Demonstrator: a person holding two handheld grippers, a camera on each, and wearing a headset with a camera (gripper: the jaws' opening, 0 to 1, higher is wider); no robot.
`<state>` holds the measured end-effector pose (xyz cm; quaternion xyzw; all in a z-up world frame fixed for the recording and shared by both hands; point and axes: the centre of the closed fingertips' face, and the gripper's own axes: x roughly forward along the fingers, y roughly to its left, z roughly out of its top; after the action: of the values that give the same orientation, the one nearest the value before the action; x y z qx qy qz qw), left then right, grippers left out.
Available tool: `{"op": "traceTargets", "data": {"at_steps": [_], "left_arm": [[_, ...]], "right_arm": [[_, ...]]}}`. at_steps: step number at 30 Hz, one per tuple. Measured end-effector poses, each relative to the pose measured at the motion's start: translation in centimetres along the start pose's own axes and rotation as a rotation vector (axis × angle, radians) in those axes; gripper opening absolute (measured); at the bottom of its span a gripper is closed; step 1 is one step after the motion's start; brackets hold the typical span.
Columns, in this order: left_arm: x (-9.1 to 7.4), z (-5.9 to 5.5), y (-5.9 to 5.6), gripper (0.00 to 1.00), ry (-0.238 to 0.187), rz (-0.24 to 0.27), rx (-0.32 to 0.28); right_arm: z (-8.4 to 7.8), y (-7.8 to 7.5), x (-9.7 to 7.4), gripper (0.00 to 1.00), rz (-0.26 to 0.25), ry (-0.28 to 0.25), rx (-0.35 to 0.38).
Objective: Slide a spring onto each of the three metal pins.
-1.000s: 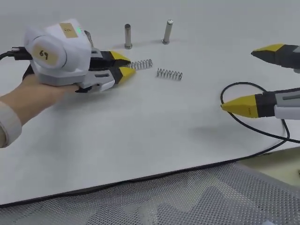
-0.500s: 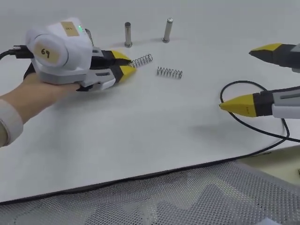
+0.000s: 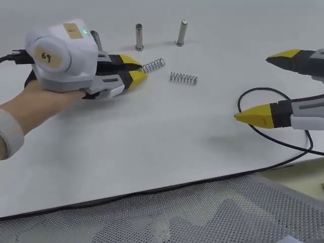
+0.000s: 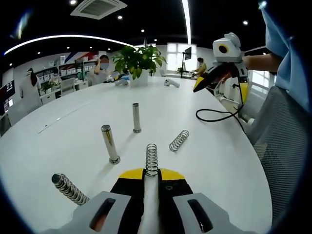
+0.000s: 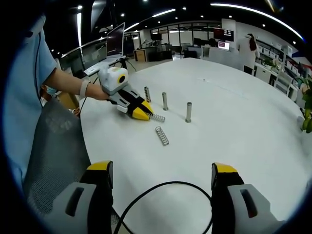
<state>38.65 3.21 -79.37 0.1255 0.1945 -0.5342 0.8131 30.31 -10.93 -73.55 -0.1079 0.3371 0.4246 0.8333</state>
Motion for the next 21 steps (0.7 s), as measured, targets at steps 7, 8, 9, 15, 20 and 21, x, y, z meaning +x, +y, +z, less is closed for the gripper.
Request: {"op": "traceTargets", "data": {"at_steps": [7,8,9,15,20,21], "left_arm": [[-0.6,0.7,-0.2,0.02,-0.019,0.000,0.002],[-0.7,0.8,-0.3,0.02,-0.022,-0.001,0.004],[-0.9,1.0,-0.4,0.02,-0.023,0.000,0.010],[-1.8,2.0,-1.4,0.02,-0.045,-0.025,0.023],[-2.7,3.2,-3.0,0.02,-0.072,-0.072,0.041],[-2.9,3.4,-3.2,0.02,-0.073,-0.080,0.046]], "right_arm": [[0.1,0.4,0.3,0.81,0.009,0.000,-0.002],[0.3,0.4,0.3,0.81,0.012,-0.002,-0.003],[0.4,0.5,0.4,0.81,0.015,-0.005,-0.004],[1.3,0.6,0.6,0.80,0.028,-0.004,-0.032],[2.5,0.3,0.7,0.79,0.045,-0.013,-0.066],[2.7,0.3,0.7,0.79,0.048,-0.017,-0.072]]}}
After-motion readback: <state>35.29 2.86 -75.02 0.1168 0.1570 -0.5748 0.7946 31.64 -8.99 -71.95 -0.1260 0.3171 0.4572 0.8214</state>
